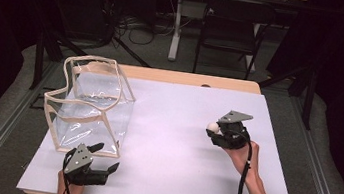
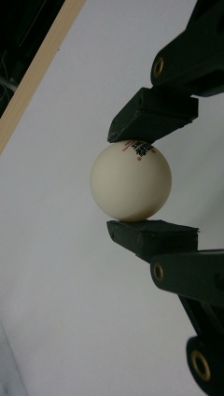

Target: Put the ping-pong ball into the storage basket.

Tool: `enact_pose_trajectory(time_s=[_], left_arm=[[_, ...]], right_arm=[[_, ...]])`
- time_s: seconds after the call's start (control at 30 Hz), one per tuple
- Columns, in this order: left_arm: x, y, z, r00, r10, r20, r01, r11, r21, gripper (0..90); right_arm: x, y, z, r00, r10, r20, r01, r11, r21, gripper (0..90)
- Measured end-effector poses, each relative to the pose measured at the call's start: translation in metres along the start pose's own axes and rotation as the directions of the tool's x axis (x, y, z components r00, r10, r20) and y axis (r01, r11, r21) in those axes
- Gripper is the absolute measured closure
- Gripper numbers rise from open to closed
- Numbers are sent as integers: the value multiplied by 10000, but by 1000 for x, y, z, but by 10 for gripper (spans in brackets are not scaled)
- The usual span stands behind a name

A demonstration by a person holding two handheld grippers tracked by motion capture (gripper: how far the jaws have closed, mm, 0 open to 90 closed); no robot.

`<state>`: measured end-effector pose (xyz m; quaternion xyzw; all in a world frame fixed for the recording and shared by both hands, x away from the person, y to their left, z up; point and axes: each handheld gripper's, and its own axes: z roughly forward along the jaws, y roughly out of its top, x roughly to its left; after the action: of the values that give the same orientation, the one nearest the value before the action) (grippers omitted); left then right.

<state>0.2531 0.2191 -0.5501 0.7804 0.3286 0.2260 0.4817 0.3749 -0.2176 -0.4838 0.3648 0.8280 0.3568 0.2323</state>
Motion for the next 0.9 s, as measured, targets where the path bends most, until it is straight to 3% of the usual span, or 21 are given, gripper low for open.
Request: enact_pose_trajectory(time_s=[0.9], left_arm=[[0,0,0,10000,24,-60,-24,10000,12,159]], right_arm=[[4,19,-18,9998,-206,-26,204,9984,-520,509]])
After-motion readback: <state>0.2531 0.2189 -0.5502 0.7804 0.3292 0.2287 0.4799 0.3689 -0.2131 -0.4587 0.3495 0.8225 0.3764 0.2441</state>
